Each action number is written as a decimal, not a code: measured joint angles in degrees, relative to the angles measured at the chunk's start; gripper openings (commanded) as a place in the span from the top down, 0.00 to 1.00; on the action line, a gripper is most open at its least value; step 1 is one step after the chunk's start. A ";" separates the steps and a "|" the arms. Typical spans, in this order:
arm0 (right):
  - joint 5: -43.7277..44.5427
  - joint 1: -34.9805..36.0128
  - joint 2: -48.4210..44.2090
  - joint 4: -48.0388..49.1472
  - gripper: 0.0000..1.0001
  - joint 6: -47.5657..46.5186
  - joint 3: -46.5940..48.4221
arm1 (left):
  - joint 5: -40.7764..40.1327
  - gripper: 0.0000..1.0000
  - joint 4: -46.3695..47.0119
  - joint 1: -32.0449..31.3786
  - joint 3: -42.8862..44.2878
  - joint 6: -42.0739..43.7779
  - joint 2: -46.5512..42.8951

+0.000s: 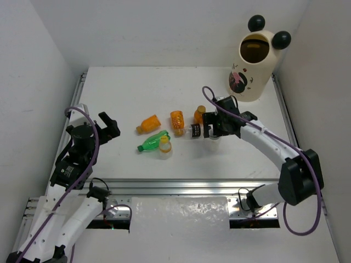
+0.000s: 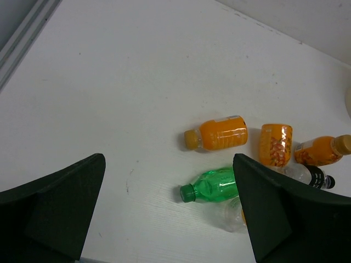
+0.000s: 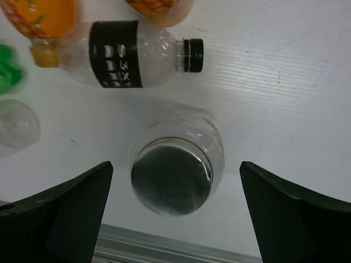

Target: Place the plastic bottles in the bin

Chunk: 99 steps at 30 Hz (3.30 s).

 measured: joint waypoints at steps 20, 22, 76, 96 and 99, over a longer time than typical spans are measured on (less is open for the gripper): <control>11.76 2.69 3.58 -5.44 0.87 -9.62 23.98 | 1.40 0.00 0.04 0.00 0.00 0.20 0.00; 15.08 1.16 5.79 -4.92 0.87 -12.50 33.33 | 1.38 0.00 0.04 0.00 0.00 0.20 0.04; -5.90 -3.56 -2.75 3.15 0.01 -3.58 0.83 | 1.25 0.07 3.50 -31.58 9.60 -13.35 37.68; -23.69 -3.89 -16.98 9.64 0.01 -8.26 -7.34 | 4.52 1.00 5.25 -34.71 10.25 -13.57 44.22; -37.79 -3.08 -17.99 15.61 0.01 -11.30 -12.94 | 10.71 1.00 4.85 -34.82 12.79 -11.52 39.80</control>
